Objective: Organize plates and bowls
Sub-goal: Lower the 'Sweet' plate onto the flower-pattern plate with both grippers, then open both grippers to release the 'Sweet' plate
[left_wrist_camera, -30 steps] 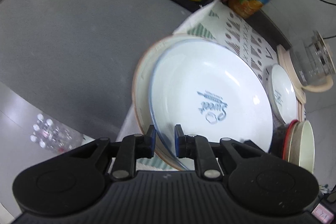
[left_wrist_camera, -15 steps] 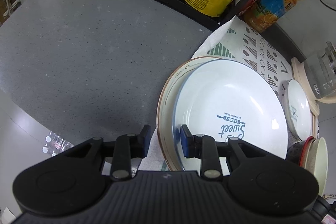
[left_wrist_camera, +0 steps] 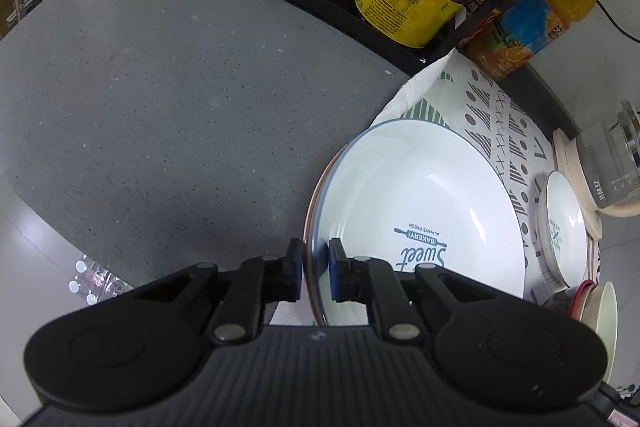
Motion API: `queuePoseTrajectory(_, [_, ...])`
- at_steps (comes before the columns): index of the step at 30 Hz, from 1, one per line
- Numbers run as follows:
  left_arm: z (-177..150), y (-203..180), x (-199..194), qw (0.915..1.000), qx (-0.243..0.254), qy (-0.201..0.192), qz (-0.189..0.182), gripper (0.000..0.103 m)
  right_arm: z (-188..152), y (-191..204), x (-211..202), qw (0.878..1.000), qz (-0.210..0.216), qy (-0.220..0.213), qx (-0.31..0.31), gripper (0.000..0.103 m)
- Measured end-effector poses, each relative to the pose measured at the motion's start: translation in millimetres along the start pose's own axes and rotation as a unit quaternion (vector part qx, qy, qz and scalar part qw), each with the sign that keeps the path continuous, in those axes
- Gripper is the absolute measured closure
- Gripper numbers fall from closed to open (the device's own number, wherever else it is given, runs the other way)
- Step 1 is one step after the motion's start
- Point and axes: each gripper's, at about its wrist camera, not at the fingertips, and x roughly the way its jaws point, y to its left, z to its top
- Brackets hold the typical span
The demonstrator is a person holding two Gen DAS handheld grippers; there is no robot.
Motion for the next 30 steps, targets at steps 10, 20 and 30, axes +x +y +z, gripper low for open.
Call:
queuePoseTrajectory(10, [2, -9, -4, 0.9992, 0.03, 0.012, 0.023, 0.085, 4, 2, -12, 1.0, 0.001, -0.006, -0.003, 0.081])
queuePoseTrajectory(20, [1, -15, -25, 0.9978, 0.049, -0.007, 0.044, 0.03, 13, 10, -45, 0.998, 0.013, -0.059, -0.007, 0.041])
queuePoseTrajectory(30, [1, -25, -40, 0.9978, 0.061, -0.016, 0.022, 0.029, 22, 10, -79, 0.994, 0.01, -0.108, -0.015, 0.014])
